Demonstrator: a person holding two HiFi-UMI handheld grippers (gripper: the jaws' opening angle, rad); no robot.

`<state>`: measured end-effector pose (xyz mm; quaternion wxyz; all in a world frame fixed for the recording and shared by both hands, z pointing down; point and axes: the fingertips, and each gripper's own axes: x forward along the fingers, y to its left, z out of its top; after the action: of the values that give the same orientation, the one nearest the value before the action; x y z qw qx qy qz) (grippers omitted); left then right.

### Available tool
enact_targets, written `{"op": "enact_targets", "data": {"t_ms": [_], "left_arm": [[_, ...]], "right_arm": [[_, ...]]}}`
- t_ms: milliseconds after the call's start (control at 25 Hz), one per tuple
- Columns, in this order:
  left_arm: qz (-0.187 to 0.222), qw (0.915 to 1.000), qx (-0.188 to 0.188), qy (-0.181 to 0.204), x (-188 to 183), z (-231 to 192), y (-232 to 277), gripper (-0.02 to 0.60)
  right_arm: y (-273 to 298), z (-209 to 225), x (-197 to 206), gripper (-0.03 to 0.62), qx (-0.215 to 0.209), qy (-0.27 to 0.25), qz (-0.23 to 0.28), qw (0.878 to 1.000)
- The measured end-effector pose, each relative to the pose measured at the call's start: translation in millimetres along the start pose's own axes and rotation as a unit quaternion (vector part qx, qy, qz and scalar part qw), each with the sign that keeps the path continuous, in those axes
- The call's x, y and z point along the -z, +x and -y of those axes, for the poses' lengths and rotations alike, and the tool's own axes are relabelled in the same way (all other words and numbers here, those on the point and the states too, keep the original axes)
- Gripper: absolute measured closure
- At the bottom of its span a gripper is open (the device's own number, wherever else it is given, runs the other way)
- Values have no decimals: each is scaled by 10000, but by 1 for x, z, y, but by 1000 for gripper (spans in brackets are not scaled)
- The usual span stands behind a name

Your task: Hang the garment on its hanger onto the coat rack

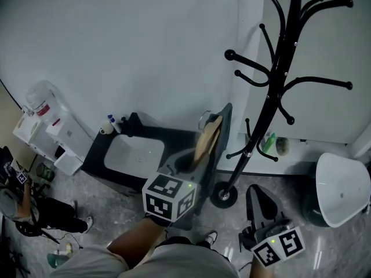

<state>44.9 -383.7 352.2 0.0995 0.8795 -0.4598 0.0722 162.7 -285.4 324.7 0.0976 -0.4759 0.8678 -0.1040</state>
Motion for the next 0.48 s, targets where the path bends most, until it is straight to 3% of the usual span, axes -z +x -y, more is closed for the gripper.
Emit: {"op": "enact_targets", "data": {"t_ms": [480], "left_arm": [[-143, 9998, 78, 77, -24, 5, 90, 525]], "right_arm": [[23, 65, -19, 579, -28, 67, 30, 10000]]}}
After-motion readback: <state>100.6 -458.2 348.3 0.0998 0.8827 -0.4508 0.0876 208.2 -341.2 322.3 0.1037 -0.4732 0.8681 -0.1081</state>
